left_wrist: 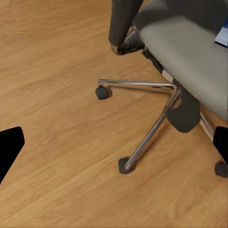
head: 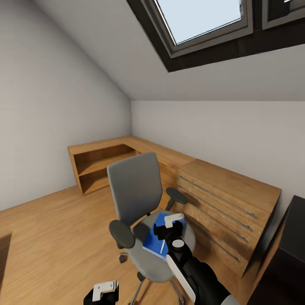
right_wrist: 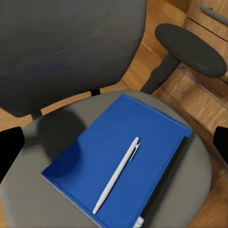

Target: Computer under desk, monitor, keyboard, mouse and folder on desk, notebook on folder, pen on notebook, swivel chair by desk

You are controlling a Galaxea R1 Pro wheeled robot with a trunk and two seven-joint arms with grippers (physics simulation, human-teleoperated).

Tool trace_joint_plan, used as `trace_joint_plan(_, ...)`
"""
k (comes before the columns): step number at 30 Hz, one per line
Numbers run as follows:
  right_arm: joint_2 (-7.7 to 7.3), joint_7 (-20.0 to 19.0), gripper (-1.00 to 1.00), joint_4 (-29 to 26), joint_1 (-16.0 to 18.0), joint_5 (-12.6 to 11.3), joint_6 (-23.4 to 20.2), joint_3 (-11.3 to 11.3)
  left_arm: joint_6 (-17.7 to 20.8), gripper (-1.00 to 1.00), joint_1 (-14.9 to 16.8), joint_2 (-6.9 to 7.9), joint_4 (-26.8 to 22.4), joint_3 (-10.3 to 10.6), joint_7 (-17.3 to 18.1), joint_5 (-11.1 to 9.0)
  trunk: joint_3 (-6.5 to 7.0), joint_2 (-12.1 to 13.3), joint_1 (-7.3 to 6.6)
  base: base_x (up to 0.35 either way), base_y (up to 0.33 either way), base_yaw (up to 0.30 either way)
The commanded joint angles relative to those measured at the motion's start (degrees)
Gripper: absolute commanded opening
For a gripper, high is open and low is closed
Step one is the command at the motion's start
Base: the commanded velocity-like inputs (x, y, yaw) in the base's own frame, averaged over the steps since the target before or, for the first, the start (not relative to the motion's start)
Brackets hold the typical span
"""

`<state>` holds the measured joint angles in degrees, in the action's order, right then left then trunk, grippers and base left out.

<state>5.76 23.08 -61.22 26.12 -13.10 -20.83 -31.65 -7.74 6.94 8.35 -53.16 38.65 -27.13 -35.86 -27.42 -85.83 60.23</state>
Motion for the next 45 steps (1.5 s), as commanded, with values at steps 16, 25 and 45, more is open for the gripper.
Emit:
trace_joint_plan(16,0.44,0.6,1.00,10.0,0.1,-0.7,7.1,3.9,-0.4,1.00,0.1,0.04,1.8,-8.8,-0.1,-0.7,-0.06,0.0,0.02,0.122,0.007,0.000)
trace_joint_plan(25,0.65,0.2,1.00,16.7,0.5,-0.9,9.8,4.7,-0.4,1.00,0.1,0.05,2.3,-13.2,0.1,-0.6,-0.06,0.0,0.02,0.000,0.000,0.000)
trace_joint_plan(45,2.59,-7.7,1.00,40.5,16.4,-12.7,16.9,4.8,-0.4,1.00,0.1,-0.24,2.3,-13.0,0.2,-0.6,-0.06,0.0,0.02,0.000,0.000,0.000)
